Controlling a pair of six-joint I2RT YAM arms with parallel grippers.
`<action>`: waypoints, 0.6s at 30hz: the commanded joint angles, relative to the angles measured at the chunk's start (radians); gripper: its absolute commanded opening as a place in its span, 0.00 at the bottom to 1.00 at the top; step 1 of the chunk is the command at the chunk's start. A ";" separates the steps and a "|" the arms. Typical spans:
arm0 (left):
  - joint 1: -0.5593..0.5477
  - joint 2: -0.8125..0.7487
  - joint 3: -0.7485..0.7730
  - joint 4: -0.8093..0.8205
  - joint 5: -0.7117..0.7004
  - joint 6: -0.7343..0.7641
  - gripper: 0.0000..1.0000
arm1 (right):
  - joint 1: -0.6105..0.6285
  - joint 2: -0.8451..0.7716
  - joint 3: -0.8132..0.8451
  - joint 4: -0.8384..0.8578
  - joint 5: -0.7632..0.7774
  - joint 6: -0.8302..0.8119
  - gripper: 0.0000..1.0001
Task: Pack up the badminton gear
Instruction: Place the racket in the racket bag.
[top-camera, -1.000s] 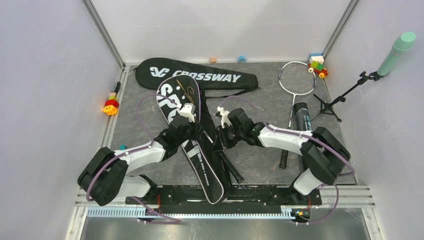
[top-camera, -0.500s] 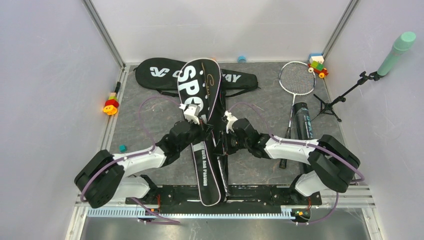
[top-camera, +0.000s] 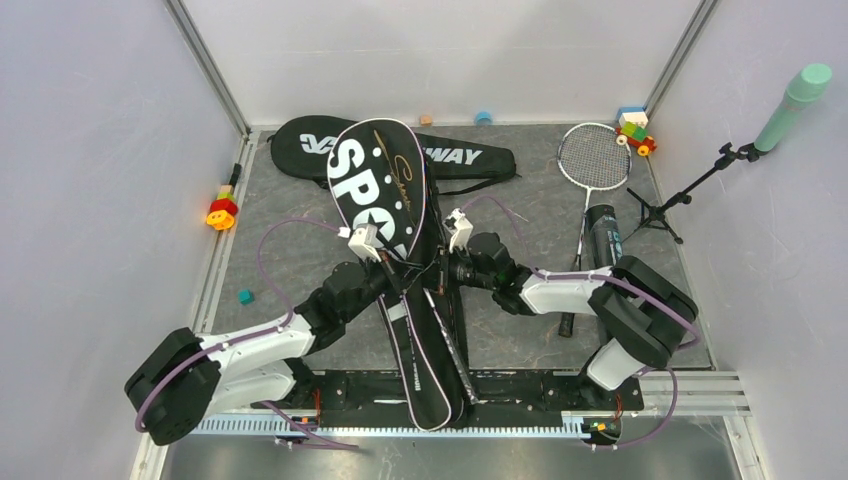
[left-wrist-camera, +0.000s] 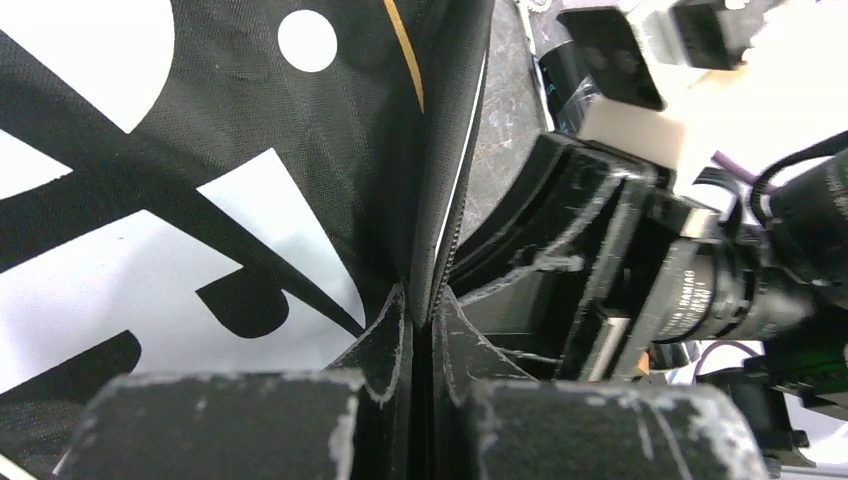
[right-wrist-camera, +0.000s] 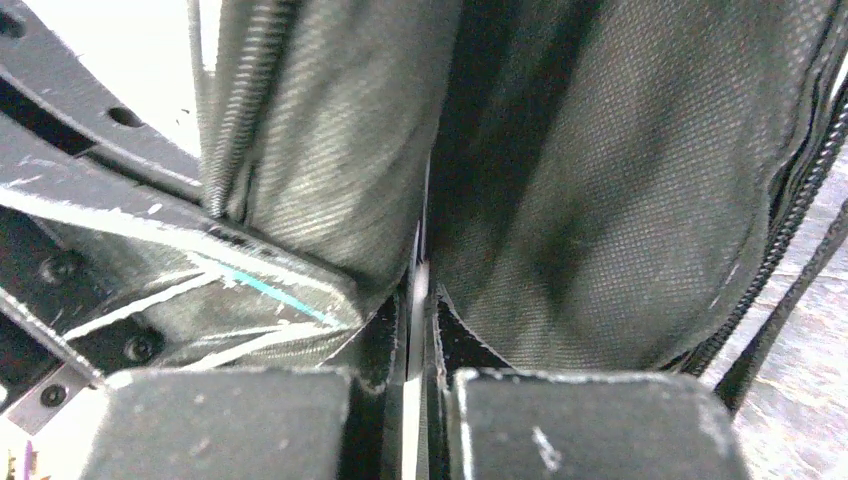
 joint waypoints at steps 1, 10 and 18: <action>-0.036 0.038 0.012 -0.040 0.004 -0.082 0.02 | 0.002 -0.162 0.068 0.030 0.004 -0.230 0.09; 0.031 0.127 0.151 -0.025 -0.031 0.023 0.02 | 0.001 -0.363 0.002 -0.426 0.072 -0.548 0.71; 0.120 0.168 0.197 -0.059 0.150 0.147 0.02 | -0.018 -0.360 0.035 -0.592 0.076 -0.658 0.65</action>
